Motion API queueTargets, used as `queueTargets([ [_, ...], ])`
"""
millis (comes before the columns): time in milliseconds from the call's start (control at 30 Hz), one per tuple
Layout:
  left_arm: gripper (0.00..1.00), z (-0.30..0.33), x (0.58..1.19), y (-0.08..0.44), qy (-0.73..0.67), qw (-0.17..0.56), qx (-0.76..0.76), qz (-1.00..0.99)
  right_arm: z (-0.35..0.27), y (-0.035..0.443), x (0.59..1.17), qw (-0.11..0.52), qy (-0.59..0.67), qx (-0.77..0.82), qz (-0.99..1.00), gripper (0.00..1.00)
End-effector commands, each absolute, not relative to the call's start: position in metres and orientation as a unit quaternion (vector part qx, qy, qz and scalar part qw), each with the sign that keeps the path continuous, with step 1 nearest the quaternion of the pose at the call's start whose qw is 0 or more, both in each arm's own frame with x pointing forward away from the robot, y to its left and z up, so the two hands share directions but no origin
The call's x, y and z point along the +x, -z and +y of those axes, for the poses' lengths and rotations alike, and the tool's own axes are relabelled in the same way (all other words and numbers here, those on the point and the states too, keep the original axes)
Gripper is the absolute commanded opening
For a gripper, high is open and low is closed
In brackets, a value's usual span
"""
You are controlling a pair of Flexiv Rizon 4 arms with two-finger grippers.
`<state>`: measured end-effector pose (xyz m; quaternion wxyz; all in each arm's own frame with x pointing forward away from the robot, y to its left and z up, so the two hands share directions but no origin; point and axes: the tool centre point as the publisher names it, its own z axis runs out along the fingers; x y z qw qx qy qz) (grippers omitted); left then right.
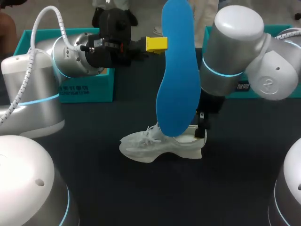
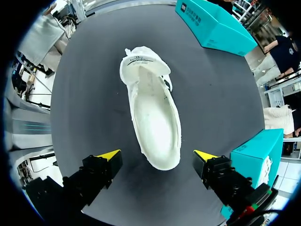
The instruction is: Take the shoe out of the shoebox, open the shoe tongue, remove and reinsert the insole, then place the shoe into the shoebox
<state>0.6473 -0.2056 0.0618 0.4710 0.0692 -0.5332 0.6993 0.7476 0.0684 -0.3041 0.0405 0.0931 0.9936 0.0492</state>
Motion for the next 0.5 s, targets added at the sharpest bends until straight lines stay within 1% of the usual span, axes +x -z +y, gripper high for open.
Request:
queueTargets([
  [33,0.0,-0.206,0.647,-0.062,-0.7,0.471,0.069,-0.532,0.068,0.306,0.749,0.045,-0.043,0.094,0.994,1.0],
  [233,0.0,-0.206,0.647,-0.062,-0.7,0.471,0.069,-0.532,0.069,0.302,0.754,0.053,-0.031,0.066,0.996,1.0],
  [500,0.0,-0.206,0.647,-0.062,-0.7,0.471,0.069,-0.532,0.071,0.299,0.761,0.042,-0.03,0.037,0.998,1.0],
])
